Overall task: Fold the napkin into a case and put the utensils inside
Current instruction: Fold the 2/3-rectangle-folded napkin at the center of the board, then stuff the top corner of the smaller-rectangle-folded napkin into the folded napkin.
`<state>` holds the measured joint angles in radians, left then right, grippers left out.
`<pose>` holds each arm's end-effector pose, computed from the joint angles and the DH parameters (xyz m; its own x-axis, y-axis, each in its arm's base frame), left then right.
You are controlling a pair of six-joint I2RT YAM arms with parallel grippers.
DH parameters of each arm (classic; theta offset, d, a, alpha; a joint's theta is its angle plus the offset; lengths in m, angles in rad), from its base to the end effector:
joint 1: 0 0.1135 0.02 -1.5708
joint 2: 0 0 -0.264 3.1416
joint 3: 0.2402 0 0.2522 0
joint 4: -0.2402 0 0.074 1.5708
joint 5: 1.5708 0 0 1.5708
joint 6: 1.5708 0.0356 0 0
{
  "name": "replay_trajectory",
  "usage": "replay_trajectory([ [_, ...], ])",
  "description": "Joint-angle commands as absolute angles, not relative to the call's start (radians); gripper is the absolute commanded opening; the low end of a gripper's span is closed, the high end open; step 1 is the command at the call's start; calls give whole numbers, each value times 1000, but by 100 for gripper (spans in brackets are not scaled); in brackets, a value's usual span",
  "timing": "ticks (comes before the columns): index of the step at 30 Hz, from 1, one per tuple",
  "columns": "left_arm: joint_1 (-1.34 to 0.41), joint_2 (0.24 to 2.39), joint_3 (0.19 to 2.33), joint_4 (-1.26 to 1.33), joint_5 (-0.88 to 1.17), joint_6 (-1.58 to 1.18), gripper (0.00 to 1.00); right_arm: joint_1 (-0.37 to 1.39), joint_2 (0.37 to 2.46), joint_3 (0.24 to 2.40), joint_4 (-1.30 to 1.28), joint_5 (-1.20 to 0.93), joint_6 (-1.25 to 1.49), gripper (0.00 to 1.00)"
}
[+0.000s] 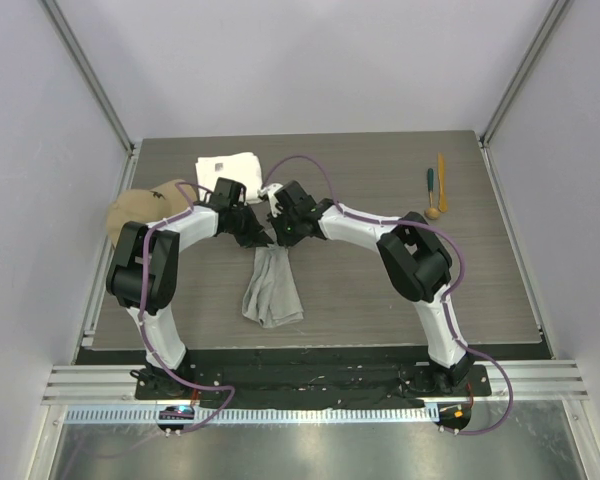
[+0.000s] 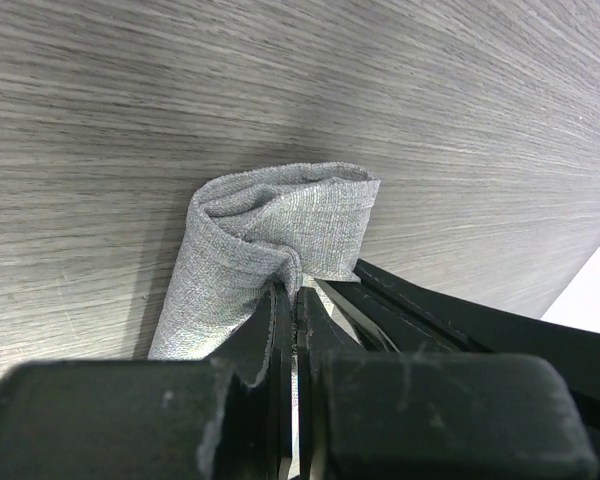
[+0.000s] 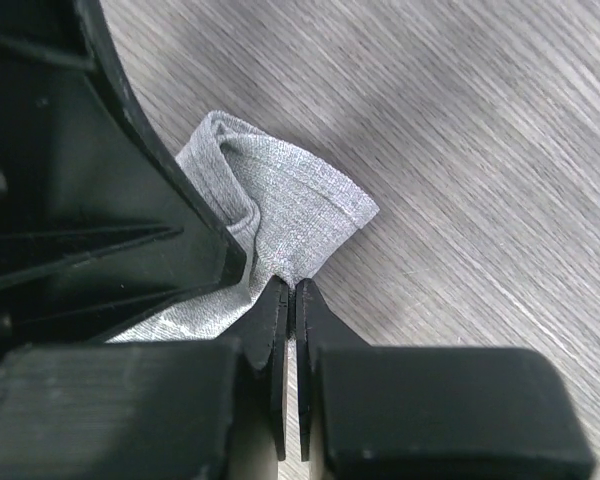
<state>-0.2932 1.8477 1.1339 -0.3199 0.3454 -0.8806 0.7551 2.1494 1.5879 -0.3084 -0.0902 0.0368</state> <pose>0.3523 -0.1189 0.1601 -0.8613 -0.4979 -0.1014 -0.3555 0.7331 -0.5798 0.3432 0.3274 0.1712 -0.5828 -0.4982 -0.6419 -0.7039 0.7042 0.0925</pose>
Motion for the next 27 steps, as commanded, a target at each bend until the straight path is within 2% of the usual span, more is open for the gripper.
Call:
replay_trajectory([
  [1, -301, 1841, 1161, -321, 382, -871, 0, 736, 2155, 1641, -282, -126, 107, 1],
  [14, -316, 1893, 1193, -272, 288, -948, 0, 712, 2099, 1548, -233, -235, 322, 2],
  [16, -316, 1910, 1193, -267, 285, -951, 0, 707, 2098, 1548, -236, -223, 307, 8],
  [17, -318, 1914, 1190, -265, 287, -951, 0, 704, 2100, 1552, -244, -215, 296, 18],
  [19, -318, 1919, 1184, -262, 287, -951, 0, 706, 2114, 1587, -267, -200, 246, 24],
  [20, -319, 1917, 1174, -261, 284, -951, 0, 706, 2118, 1600, -285, -189, 233, 31],
  [22, -318, 1914, 1164, -253, 282, -950, 0, 704, 2128, 1635, -304, -183, 195, 38],
  [24, -319, 1916, 1161, -255, 284, -945, 0, 704, 2135, 1655, -322, -173, 178, 42],
  [27, -319, 1921, 1167, -255, 290, -945, 0, 706, 2160, 1689, -340, -172, 161, 41],
])
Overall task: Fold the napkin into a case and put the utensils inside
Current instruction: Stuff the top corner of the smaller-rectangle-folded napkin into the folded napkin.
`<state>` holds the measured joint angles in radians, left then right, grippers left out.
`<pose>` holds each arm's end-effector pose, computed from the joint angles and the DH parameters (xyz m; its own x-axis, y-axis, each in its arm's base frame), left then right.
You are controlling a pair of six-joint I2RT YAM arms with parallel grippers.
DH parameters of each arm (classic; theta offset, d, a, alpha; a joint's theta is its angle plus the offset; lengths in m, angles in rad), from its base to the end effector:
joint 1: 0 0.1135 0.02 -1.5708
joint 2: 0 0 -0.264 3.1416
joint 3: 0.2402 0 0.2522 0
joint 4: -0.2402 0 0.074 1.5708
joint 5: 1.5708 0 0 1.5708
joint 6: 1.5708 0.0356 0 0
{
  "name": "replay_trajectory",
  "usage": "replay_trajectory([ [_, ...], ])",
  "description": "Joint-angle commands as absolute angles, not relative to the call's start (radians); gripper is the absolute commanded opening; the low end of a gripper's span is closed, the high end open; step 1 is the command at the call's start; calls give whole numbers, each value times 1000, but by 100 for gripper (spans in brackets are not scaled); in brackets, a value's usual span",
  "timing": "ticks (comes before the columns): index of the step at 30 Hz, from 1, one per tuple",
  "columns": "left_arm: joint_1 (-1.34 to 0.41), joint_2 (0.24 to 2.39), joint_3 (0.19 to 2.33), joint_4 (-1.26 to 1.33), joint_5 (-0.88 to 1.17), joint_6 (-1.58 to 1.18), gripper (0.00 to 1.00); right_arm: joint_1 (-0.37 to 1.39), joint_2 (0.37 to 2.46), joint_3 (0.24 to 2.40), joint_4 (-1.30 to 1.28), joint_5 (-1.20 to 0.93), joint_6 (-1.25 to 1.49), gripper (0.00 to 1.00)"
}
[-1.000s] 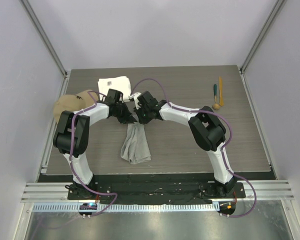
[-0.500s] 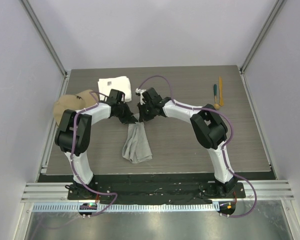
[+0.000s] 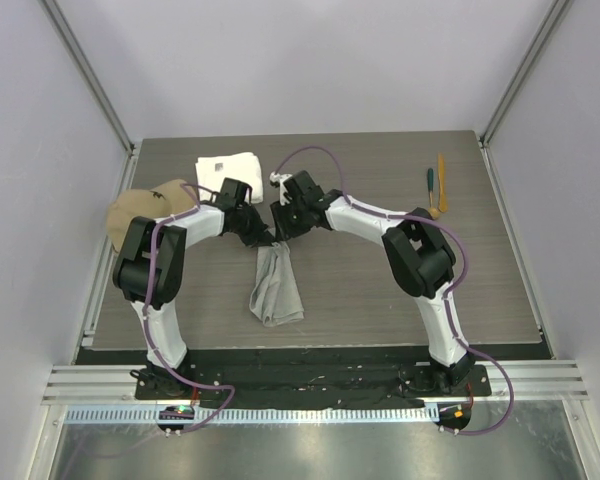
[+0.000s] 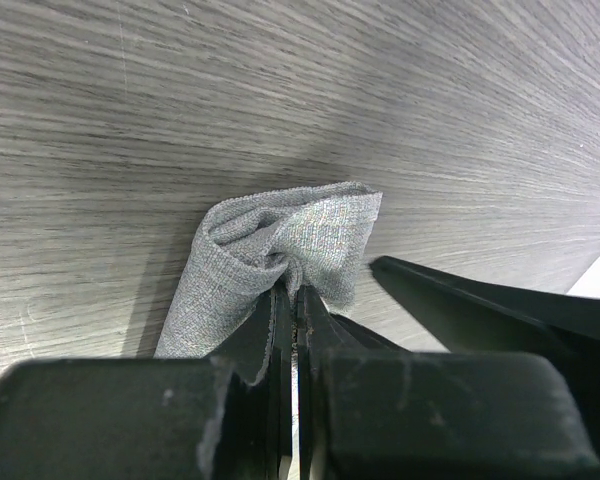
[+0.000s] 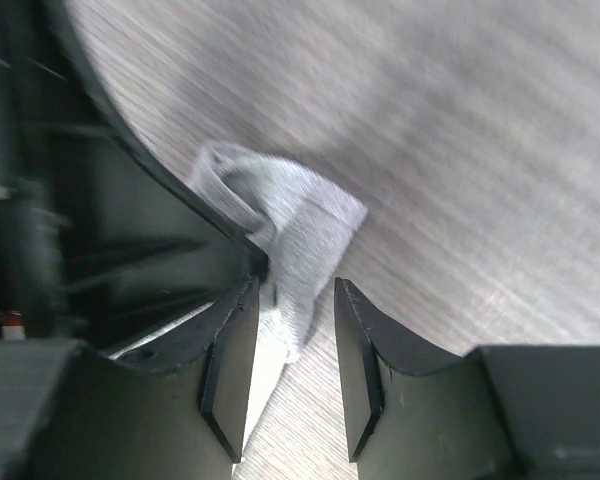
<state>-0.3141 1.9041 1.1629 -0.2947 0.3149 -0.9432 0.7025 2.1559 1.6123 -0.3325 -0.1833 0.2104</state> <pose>0.3604 -0.1287 0.1491 -0.8398 -0.5364 -0.0836 -0.4016 0.7175 -0.5691 0.3593 0.3127 0.1745 -0.7247 -0.3444 -0.5968 -0.5859 0.7638 0.2706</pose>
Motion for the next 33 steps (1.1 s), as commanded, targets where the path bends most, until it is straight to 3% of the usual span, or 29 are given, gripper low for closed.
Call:
replay_trajectory([
  [1, -319, 1921, 1170, -256, 290, -945, 0, 704, 2175, 1706, -354, -170, 160, 40],
  [13, -319, 1913, 1184, -258, 299, -946, 0, 710, 2215, 1721, -376, -213, 149, 33],
  [18, -321, 1916, 1187, -255, 298, -950, 0, 712, 2214, 1733, -376, -203, 170, 13],
  [24, -322, 1933, 1196, -255, 295, -957, 0, 710, 2189, 1808, -422, -209, 229, 2],
  [33, -328, 1921, 1187, -265, 238, -959, 0, 703, 2191, 1780, -403, -255, 365, 1],
])
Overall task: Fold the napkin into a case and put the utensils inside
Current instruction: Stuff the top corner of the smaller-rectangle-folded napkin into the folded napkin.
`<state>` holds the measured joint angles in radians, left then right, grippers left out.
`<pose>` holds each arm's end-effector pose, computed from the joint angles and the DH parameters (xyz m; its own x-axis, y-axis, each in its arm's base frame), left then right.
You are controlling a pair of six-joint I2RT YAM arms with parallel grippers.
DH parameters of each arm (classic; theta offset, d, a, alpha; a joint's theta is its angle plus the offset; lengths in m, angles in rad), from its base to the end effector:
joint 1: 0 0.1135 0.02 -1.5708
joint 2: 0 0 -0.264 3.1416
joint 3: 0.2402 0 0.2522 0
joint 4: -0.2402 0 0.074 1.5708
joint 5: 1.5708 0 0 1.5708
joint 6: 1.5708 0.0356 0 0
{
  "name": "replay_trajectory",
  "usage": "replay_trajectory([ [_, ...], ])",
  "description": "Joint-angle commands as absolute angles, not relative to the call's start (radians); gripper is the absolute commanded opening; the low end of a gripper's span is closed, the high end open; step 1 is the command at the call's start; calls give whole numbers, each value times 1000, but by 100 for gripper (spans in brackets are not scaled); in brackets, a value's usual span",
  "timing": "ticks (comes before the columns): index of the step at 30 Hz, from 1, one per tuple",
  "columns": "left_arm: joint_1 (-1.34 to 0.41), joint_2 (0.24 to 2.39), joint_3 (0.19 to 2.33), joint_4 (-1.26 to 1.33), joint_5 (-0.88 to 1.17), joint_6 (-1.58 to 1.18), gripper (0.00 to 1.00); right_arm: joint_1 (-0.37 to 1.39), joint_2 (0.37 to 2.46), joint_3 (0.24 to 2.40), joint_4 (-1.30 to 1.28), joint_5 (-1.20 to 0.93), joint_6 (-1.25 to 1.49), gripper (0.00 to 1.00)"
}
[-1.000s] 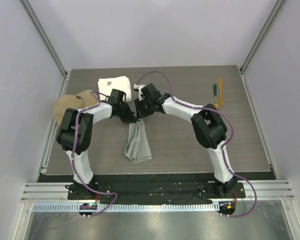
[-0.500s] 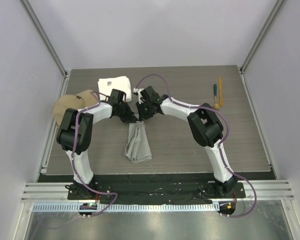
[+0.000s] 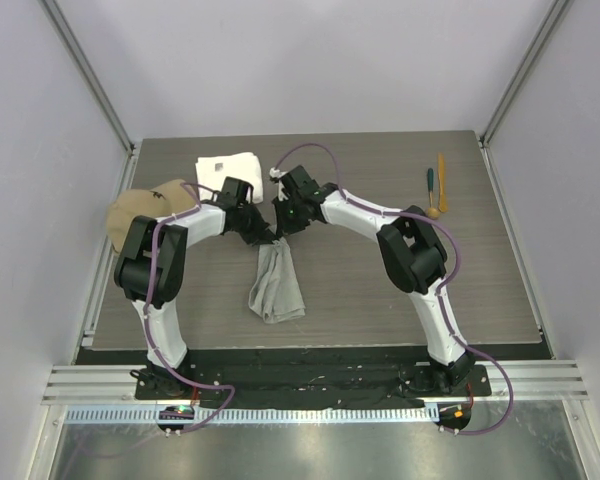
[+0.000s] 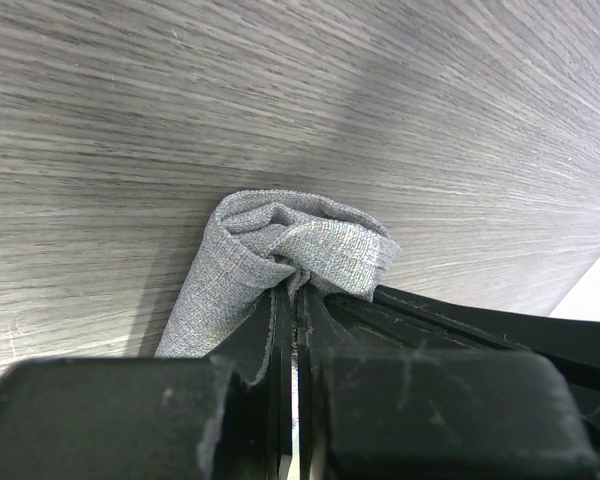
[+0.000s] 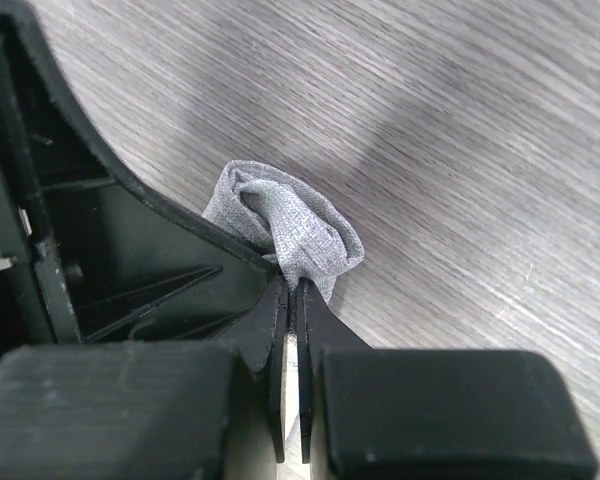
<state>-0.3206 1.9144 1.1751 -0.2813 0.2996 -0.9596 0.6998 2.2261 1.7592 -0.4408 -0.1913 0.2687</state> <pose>0.3638 -0.1319 0.1493 -0.8308 -0.5486 -0.0940 -0.4057 0.7124 -0.5726 0.3733 0.3231 0.1803 -0.7729 -0.3100 -0.5537 -0.5359 0.7862 0.3079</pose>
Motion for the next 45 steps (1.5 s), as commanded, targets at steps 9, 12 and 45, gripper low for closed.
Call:
replay_trajectory([
  [9, -336, 1944, 1206, -318, 144, -948, 0, 664, 2146, 1704, -304, -333, 483, 1],
  [12, -359, 1936, 1218, -333, 42, -948, 0, 663, 2151, 1678, -272, -370, 511, 1],
  [45, -397, 1862, 874, 313, -92, -1161, 1, 635, 2122, 1597, -206, -457, 591, 1],
])
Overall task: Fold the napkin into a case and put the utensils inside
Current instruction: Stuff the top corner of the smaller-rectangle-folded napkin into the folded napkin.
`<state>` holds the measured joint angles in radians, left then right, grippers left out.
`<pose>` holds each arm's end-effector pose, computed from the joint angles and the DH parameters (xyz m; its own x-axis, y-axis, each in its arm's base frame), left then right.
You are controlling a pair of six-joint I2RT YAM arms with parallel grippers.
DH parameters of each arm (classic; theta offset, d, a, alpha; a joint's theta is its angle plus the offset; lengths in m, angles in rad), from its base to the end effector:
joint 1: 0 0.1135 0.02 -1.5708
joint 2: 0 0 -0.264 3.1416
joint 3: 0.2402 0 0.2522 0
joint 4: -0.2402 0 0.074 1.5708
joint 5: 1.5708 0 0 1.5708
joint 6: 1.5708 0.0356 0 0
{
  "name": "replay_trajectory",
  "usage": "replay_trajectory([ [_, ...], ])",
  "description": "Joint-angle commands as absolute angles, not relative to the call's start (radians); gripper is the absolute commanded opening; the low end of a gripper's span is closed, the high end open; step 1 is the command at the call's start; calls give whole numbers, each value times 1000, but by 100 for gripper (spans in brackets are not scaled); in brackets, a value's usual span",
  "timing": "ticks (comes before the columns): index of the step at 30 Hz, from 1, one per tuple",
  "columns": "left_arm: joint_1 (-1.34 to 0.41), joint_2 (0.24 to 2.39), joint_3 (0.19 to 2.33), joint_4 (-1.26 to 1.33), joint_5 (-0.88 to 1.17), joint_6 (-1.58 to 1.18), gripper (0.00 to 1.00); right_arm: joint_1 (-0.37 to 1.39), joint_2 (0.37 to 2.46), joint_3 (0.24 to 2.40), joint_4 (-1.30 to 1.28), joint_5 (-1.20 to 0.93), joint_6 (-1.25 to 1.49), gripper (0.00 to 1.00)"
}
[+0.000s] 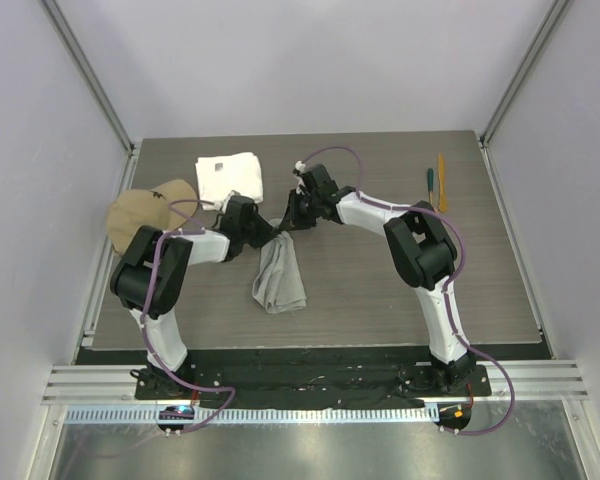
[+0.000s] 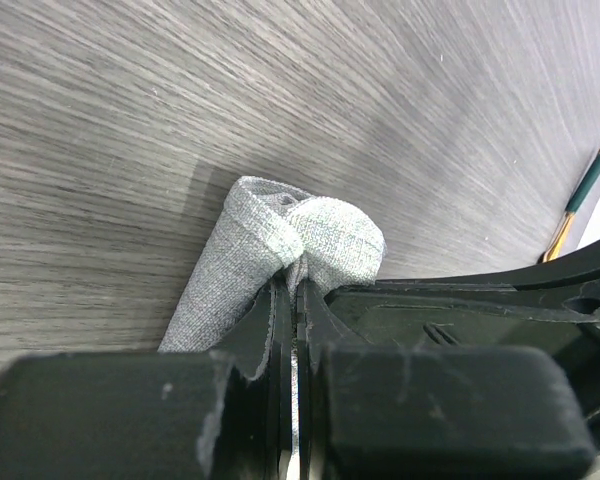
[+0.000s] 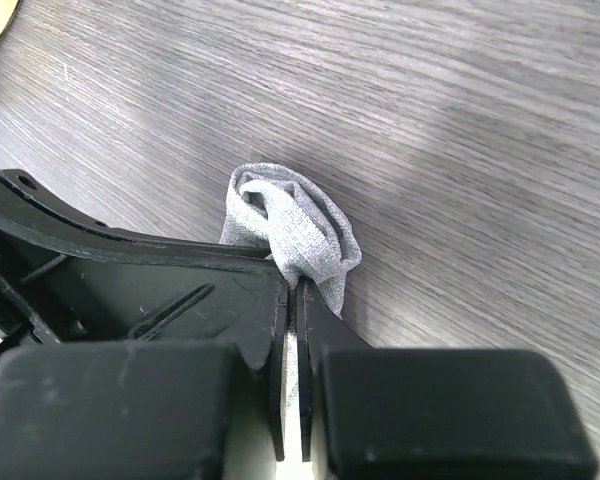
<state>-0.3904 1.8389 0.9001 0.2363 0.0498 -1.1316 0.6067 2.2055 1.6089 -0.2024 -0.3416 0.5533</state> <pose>0.3384 -0.1412 0.1351 -0.6299 -0.7183 -0.2954 -0.3642 0.6091 -0.7045 0.3940 0.2880 0.1610 -0.8841 -0.0109 -0.4672 -0.3110 0.7600 0.5707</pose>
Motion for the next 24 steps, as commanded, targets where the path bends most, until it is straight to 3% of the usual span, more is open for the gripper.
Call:
replay_trajectory([
  [1, -400, 1861, 861, 346, -119, -1163, 1, 632, 2121, 1597, -204, -463, 594, 1],
  [7, -410, 1913, 816, 497, -118, -1129, 14, 624, 2120, 1608, -206, -482, 597, 1],
  [11, -410, 1916, 787, 578, -104, -1095, 38, 614, 2123, 1601, -209, -479, 584, 1],
  [13, -410, 1899, 773, 586, -104, -1089, 45, 609, 2129, 1603, -212, -482, 578, 1],
  [17, -408, 1890, 758, 630, -68, -1091, 52, 603, 2135, 1608, -215, -489, 572, 1],
  [24, -408, 1891, 746, 692, -6, -1149, 53, 604, 2137, 1600, -204, -522, 580, 1],
])
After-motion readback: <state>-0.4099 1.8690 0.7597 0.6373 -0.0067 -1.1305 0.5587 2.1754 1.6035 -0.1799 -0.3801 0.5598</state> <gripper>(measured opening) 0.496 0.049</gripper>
